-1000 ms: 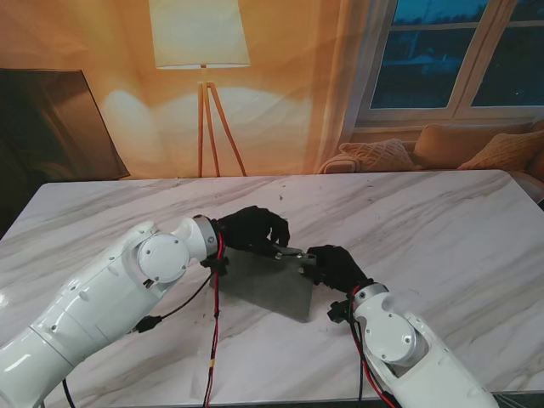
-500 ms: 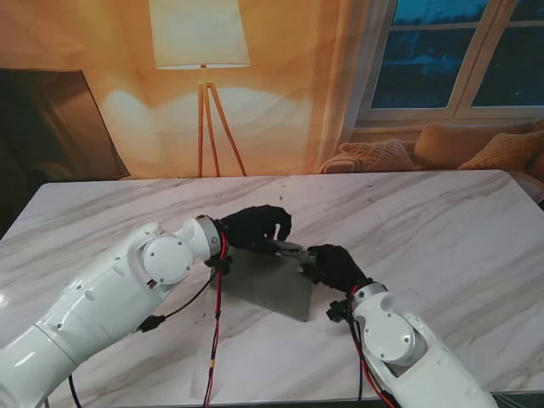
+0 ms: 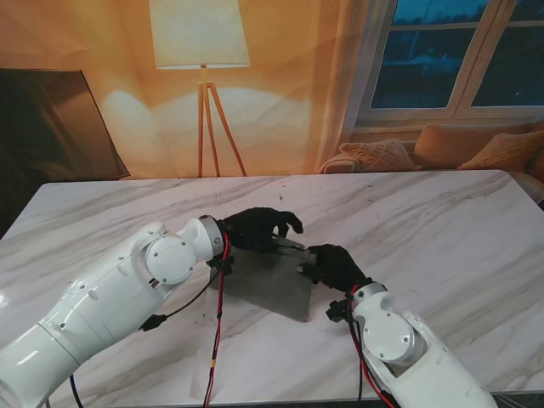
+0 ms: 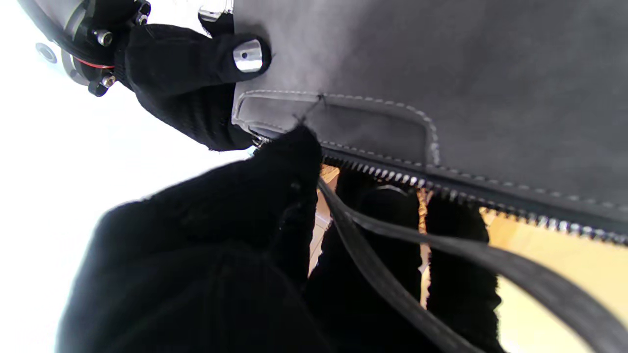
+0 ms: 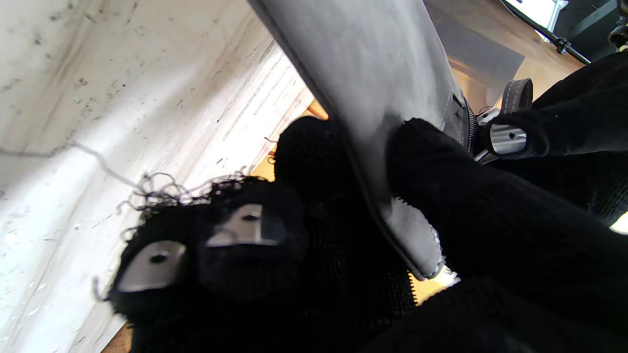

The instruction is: Collect documents into a storage pouch

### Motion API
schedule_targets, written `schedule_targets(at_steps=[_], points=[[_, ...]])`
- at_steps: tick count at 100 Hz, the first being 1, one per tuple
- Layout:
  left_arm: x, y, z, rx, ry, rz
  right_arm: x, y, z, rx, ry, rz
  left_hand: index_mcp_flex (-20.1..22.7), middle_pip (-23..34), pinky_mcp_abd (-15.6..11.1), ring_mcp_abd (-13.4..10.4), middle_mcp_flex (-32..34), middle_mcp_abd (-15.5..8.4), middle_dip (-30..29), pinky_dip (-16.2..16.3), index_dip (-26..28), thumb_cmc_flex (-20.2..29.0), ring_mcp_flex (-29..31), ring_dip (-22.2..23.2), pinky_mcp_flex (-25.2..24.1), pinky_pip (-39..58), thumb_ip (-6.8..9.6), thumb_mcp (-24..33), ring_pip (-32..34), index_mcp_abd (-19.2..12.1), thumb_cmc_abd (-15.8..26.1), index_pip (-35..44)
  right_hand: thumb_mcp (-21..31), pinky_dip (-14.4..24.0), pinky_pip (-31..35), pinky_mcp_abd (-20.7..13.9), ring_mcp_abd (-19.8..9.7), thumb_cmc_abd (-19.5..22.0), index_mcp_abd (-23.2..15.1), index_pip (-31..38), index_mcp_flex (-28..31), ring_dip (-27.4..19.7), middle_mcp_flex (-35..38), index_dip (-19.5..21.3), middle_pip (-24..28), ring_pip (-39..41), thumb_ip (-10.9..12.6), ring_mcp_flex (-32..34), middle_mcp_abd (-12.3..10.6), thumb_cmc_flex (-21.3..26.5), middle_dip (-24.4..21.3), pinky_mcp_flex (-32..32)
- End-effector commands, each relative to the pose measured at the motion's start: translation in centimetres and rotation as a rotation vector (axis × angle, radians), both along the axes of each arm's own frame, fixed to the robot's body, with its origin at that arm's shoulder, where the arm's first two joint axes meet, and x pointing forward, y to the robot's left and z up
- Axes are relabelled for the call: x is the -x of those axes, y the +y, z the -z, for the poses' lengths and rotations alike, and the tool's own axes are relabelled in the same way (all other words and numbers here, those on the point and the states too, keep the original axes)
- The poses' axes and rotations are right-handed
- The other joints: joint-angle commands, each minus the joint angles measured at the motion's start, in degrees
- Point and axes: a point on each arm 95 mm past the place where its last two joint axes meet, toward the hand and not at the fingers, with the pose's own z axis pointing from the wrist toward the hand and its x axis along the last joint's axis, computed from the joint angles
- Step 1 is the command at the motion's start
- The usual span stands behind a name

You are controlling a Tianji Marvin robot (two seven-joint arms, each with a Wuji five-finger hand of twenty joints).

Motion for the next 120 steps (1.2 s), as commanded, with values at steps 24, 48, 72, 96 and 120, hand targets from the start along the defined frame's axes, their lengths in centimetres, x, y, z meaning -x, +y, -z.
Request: schedule_targets(at_steps=[24, 48, 72, 96, 120], points=[[-0.2, -0.2, -0.7, -0.009, -0.018, 0.007, 0.1, 0.3, 0.0, 0.003, 0.013, -0.012, 21.93, 12.67, 2.75, -0.51, 9.59, 0.07, 14.72, 7.62, -7.35, 2.60, 5.25, 3.76, -0.35, 2.76, -1.35, -17.53, 10.12, -3.38, 10.44, 10.51, 1.10, -0.66, 6.86, -2.13, -3.76, 1.36, -2.76, 1.07, 0.70, -0.44, 1.30, -0.68, 1.52, 0.09, 1.51, 1.06, 4.41, 2.45, 0.02, 0.41], [0.0, 0.1, -1.0, -0.017, -0.068, 0.021, 0.1, 0.3, 0.0, 0.006, 0.016, -0.006, 21.31, 20.69, 3.44, 0.11, 13.51, -1.90, 9.89, 11.49, -5.67, 5.35, 10.40, 3.00, 2.63, 5.28, -1.16, -28.98, 14.74, -4.78, 18.35, 17.74, 0.32, -0.48, 6.33, -2.74, -3.58, 2.27, -4.00, 0.06, -0.41, -0.94, 0.50, -2.38, 1.12, -0.85, 1.37, 1.05, 3.65, 0.95, -0.24, -0.92], [0.1, 0.2, -1.4, -0.024, -0.057, 0.030, 0.2, 0.2, 0.1, 0.008, 0.027, 0.004, 20.23, 30.24, 5.43, -2.70, 23.70, -2.71, 8.12, 9.43, -2.45, 9.39, 23.23, -4.96, 15.81, 14.87, 0.53, -35.06, 24.45, -3.05, 20.16, 18.67, 0.24, -0.19, 6.12, -2.75, -3.32, 2.89, -3.66, 0.06, -1.15, -1.37, -1.26, -3.04, 0.40, -1.52, 1.30, 0.69, 3.91, 0.74, -0.55, -1.93], [0.3, 0.4, -2.2, -0.024, -0.071, 0.055, 0.3, 0.0, 0.0, 0.002, 0.037, 0.010, 23.11, 33.61, 5.45, -4.15, 30.93, -4.04, 5.85, -2.23, -6.53, 3.90, 29.25, -10.11, 24.52, 22.42, -0.02, -25.73, 27.34, -0.75, 14.54, 17.99, 2.59, 1.27, 3.18, -2.51, -2.13, -1.06, -4.62, -1.98, -7.38, -1.54, -9.31, -3.53, -4.84, -3.71, 0.22, -4.83, 3.12, -7.43, -2.96, -7.48], [0.4, 0.2, -2.0, -0.012, -0.063, 0.058, 0.2, -0.1, -0.8, -0.006, -0.006, -0.009, 22.16, 33.48, 4.55, -3.71, 30.41, -3.58, 5.68, -2.90, -6.61, 4.31, 29.24, -10.45, 24.00, 22.28, 0.49, -23.79, 27.11, 0.33, 13.27, 18.86, 2.96, 2.52, 2.21, -2.48, -2.32, -1.96, -4.14, -6.41, -5.98, -0.99, -9.29, -0.77, -4.59, -4.51, 0.21, -5.89, 2.33, -14.06, -2.73, -8.26]])
